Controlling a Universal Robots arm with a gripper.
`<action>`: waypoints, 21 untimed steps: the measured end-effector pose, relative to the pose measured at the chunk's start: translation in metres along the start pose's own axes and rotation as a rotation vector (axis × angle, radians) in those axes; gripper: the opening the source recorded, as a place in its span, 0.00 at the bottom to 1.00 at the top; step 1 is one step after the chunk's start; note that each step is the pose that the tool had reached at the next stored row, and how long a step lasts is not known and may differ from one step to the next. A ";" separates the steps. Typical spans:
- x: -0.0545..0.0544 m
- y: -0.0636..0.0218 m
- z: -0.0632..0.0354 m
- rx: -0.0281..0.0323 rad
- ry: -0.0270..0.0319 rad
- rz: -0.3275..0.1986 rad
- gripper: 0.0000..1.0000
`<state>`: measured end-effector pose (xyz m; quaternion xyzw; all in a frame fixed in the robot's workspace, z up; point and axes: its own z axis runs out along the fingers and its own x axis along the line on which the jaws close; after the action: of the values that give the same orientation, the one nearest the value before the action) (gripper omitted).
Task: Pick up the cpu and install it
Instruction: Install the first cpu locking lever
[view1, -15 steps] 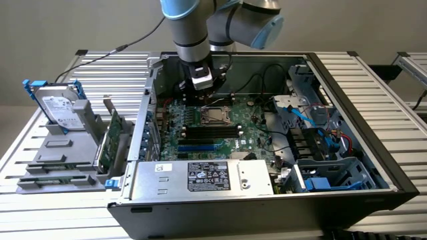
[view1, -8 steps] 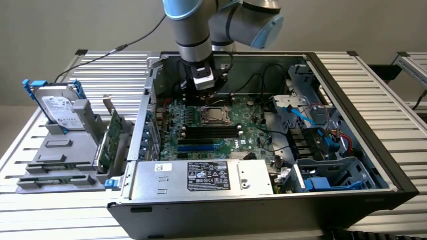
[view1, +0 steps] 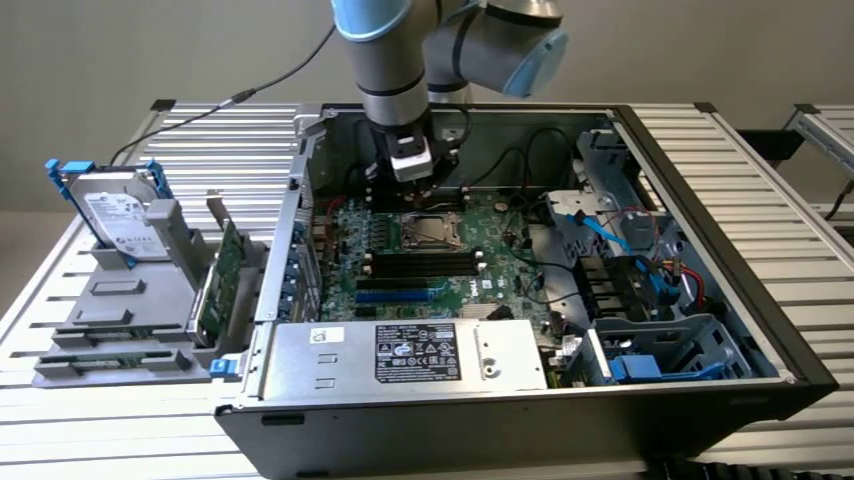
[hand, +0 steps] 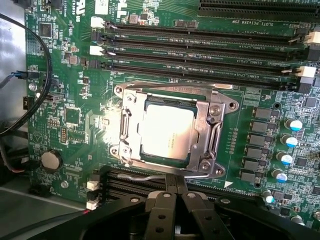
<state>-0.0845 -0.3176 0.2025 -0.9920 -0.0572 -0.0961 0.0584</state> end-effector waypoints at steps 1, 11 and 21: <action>0.000 0.0000 0.0003 -0.0006 -0.0003 0.002 0.11; 0.005 -0.0011 0.0037 -0.0068 -0.0008 0.029 0.11; 0.006 -0.0023 0.0057 -0.0186 0.0024 0.082 0.11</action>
<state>-0.0777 -0.3140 0.1984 -0.9939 -0.0155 -0.0954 0.0532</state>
